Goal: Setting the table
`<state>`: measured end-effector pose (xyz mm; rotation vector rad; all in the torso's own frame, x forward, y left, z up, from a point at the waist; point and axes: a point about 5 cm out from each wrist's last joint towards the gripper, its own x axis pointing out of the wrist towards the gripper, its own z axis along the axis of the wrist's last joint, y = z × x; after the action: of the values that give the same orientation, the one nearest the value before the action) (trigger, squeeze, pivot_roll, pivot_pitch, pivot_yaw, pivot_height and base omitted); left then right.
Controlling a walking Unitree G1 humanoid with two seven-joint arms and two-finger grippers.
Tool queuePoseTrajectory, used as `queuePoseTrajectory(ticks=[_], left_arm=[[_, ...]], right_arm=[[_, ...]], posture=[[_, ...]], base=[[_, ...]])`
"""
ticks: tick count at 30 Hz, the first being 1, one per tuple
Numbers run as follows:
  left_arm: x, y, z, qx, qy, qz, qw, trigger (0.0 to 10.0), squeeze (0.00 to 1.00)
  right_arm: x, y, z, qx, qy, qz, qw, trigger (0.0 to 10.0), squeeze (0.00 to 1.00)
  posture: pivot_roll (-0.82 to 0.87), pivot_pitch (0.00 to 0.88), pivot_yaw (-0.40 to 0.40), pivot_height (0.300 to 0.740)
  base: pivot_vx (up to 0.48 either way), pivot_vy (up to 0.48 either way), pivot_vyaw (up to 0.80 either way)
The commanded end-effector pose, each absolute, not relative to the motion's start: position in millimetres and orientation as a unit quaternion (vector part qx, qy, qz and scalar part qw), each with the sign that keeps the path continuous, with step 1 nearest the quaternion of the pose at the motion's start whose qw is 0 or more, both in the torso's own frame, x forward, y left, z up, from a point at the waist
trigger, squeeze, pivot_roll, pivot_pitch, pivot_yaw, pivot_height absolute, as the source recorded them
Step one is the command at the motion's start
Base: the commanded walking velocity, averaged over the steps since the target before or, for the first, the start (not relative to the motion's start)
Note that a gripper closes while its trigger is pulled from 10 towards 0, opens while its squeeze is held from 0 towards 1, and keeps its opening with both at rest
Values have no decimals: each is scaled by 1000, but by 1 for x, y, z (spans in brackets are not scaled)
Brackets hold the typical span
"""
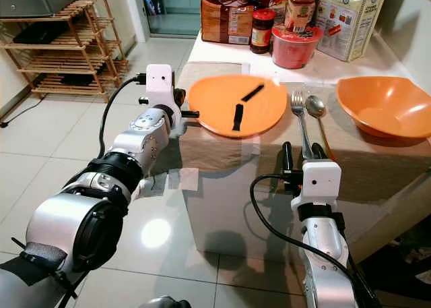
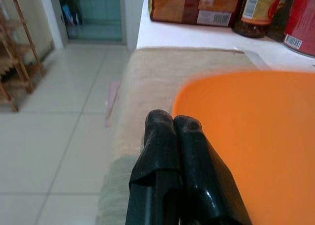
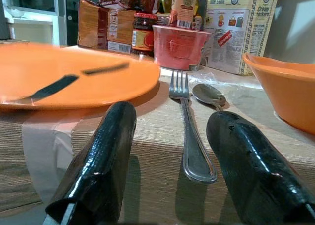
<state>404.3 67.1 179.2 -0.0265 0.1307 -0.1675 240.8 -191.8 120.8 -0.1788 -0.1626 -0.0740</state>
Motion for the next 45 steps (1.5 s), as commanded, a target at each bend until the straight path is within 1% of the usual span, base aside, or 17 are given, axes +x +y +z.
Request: queuePoseTrajectory(ticks=[1,5,8,10,11,12,13,16,21,24,26,30,33,38,45], left_arm=[[404,70,179,3,55,-79,995,0,0],[404,68,180,6,47,-86,995,0,0],[402,58,192,9,-2,-116,993,0,0],[401,52,193,23,-14,-143,989,0,0],[401,52,193,23,-14,-143,989,0,0],[400,47,194,41,-23,-158,986,6196,0],[399,47,195,51,-30,-160,985,10000,0],[400,48,199,56,-44,-161,984,10000,0],[399,49,208,35,-78,-166,982,10000,0],[397,46,212,26,-101,-177,979,10000,0],[395,44,210,28,-102,-181,978,10000,0],[394,42,206,26,-91,-188,978,10000,0],[394,41,203,18,-80,-192,978,10000,0],[393,40,202,17,-82,-198,977,10000,0],[393,39,205,14,-89,-195,977,10000,0]], right_arm=[[242,-190,121,-90,-81,-34,992,10000,0],[242,-191,122,-90,-81,-34,992,10000,0],[241,-191,122,-89,-81,-34,992,10000,0],[241,-190,122,-89,-82,-34,992,10000,0],[241,-190,122,-89,-82,-34,992,10000,0],[242,-190,124,-87,-86,-34,992,10000,0],[242,-189,126,-86,-89,-35,992,10000,0],[242,-189,129,-83,-96,-37,991,10000,0],[241,-191,139,-95,-122,-54,986,10000,0],[244,-187,180,-119,-199,-61,971,10000,0],[247,-186,197,-114,-223,-65,966,10000,0],[248,-187,198,-109,-220,-69,967,10000,0],[247,-191,189,-100,-196,-79,972,10000,0],[245,-194,179,-90,-170,-90,977,10000,0],[244,-192,173,-91,-158,-86,979,10000,0]], posture=[[-52,0,84,735],[-53,0,84,735],[-52,0,82,735],[-51,0,81,735],[-51,0,81,735],[-52,0,82,735],[-53,0,83,735],[-56,0,86,735],[-52,0,88,735],[-57,0,90,735],[-57,0,89,735],[-55,0,83,735],[-53,0,80,735],[-52,0,84,735],[-51,0,81,735]], base=[[0,0,0],[0,0,0],[0,0,0],[0,0,0],[0,0,0],[0,0,0],[0,0,0],[0,0,0],[0,0,0],[0,0,0],[0,0,0],[245,0,0],[470,0,0],[480,0,0],[480,0,0]])
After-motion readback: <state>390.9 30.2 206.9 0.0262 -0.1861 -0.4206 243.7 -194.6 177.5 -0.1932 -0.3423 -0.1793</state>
